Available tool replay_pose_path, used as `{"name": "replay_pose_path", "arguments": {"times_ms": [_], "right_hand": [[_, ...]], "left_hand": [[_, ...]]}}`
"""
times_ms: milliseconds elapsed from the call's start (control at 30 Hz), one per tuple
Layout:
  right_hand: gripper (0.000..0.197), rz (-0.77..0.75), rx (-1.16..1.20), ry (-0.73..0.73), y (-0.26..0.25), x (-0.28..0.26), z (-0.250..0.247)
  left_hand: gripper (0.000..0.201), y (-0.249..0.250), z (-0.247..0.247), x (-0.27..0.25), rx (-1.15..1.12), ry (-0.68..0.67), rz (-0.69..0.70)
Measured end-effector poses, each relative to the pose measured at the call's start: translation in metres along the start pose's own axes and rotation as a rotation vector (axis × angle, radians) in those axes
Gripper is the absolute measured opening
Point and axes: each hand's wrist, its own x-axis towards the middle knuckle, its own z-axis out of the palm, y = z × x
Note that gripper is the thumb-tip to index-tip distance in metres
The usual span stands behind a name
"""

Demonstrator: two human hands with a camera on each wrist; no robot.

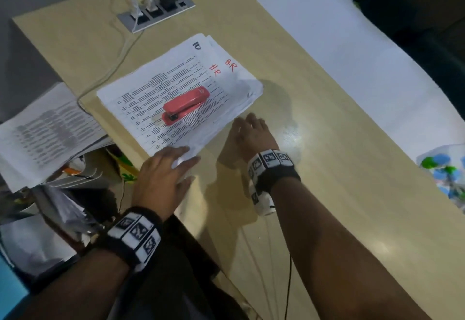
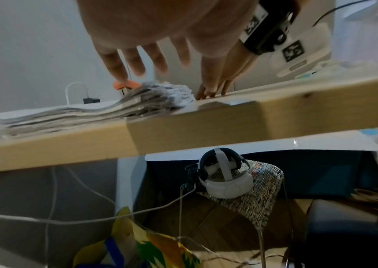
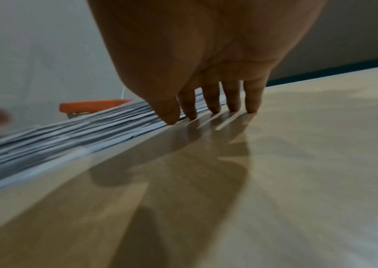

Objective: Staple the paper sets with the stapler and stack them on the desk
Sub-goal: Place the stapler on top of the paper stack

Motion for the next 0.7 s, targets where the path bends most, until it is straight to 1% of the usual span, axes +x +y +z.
{"name": "replay_pose_path", "arguments": {"times_ms": [33, 133, 200, 233, 300, 333, 367, 400, 433, 467, 500, 533, 567, 600, 633, 667, 700], "right_hand": [[0.051, -0.001, 0.001, -0.001, -0.005, 0.0, 0.002], [0.057, -0.027, -0.035, -0.053, -0.018, -0.001, 0.009], [0.058, -0.079, -0.136, -0.096, -0.024, -0.006, 0.009], [0.058, -0.129, -0.207, -0.106, -0.027, -0.011, 0.011], [0.057, -0.274, -0.334, -0.1, -0.035, -0.031, 0.015], [0.054, -0.368, -0.31, -0.081, -0.041, -0.046, 0.021], [0.048, -0.508, -0.228, -0.072, -0.045, -0.063, 0.033], [0.04, -0.687, -0.138, -0.082, -0.051, -0.082, 0.047], [0.032, -0.841, -0.091, -0.143, -0.058, -0.1, 0.058], [0.027, -0.939, -0.07, -0.189, -0.06, -0.115, 0.063], [0.028, -0.968, -0.037, -0.171, -0.057, -0.122, 0.063], [0.03, -0.92, 0.019, -0.103, -0.046, -0.121, 0.059], [0.035, -0.807, 0.055, -0.008, -0.03, -0.115, 0.055], [0.043, -0.632, 0.04, 0.074, -0.012, -0.108, 0.048], [0.052, -0.395, 0.003, 0.125, 0.009, -0.1, 0.039], [0.061, -0.132, -0.012, 0.103, 0.028, -0.097, 0.031], [0.066, 0.079, -0.009, 0.007, 0.043, -0.1, 0.027]], "left_hand": [[0.037, -0.001, 0.002, 0.006, 0.011, -0.024, -0.02], [0.032, -0.009, 0.001, 0.019, 0.013, -0.001, -0.055], [0.028, -0.016, -0.002, 0.028, 0.027, 0.008, -0.047], [0.025, -0.019, -0.002, 0.033, 0.013, 0.017, -0.056], [0.022, -0.022, -0.005, 0.04, -0.058, 0.041, -0.111], [0.022, -0.024, -0.007, 0.043, -0.102, 0.05, -0.142], [0.023, -0.025, -0.008, 0.044, -0.145, 0.057, -0.16], [0.026, -0.026, -0.009, 0.045, -0.187, 0.062, -0.158], [0.029, -0.026, -0.01, 0.045, -0.223, 0.063, -0.143], [0.032, -0.027, -0.01, 0.043, -0.25, 0.058, -0.124], [0.034, -0.027, -0.009, 0.04, -0.273, 0.048, -0.111], [0.036, -0.027, -0.007, 0.037, -0.3, 0.037, -0.111], [0.037, -0.028, -0.006, 0.034, -0.338, 0.029, -0.123], [0.038, -0.028, -0.004, 0.031, -0.376, 0.023, -0.139], [0.04, -0.028, -0.003, 0.028, -0.398, 0.018, -0.151], [0.042, -0.026, -0.001, 0.026, -0.399, 0.011, -0.156], [0.045, -0.025, -0.001, 0.024, -0.393, 0.006, -0.157]]}}
